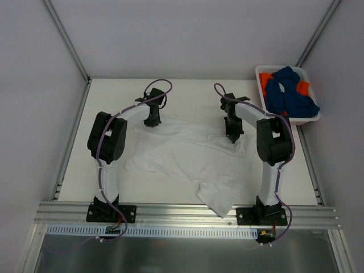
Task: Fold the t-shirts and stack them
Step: Fold the tshirt
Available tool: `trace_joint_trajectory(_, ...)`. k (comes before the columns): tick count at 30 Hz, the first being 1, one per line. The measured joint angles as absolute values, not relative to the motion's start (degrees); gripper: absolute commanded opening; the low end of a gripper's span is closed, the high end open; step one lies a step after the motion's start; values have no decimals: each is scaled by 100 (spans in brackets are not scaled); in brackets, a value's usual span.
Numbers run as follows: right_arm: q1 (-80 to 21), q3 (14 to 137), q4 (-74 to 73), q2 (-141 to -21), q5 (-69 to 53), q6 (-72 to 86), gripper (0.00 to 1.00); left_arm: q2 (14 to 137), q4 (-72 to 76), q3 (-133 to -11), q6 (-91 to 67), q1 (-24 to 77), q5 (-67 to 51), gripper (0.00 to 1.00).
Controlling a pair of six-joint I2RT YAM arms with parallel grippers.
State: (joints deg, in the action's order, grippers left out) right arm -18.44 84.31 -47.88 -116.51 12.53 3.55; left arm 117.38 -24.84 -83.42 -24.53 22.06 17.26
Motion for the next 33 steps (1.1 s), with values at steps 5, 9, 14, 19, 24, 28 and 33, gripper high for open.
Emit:
trace_joint_trajectory(5,-1704,9056,-4950,-12046,1210,331,1,11922,-2499,-8628,-2467,2010,1566,6)
trace_joint_trajectory(9,-1570,9762,-5122,-12462,1194,228,0,12070,-2541,-8860,-2469,1903,1476,6)
trace_joint_trajectory(14,-1393,10895,-5446,-13131,1199,-23,0,12265,-2606,-9159,-2469,1833,1398,6)
trace_joint_trajectory(19,-1223,12556,-5830,-14046,1166,-322,0,12401,-2652,-9369,-2469,1813,1396,5)
trace_joint_trajectory(24,-1090,13384,-5968,-14488,993,-526,1,12567,-2700,-9647,-2475,1741,1376,5)
trace_joint_trajectory(28,-1007,13489,-5986,-14547,790,-637,1,12735,-2801,-9931,-2473,1691,1369,5)
trace_joint_trajectory(33,-910,13491,-5933,-14547,548,-694,1,12833,-2873,-10116,-2473,1664,1374,5)
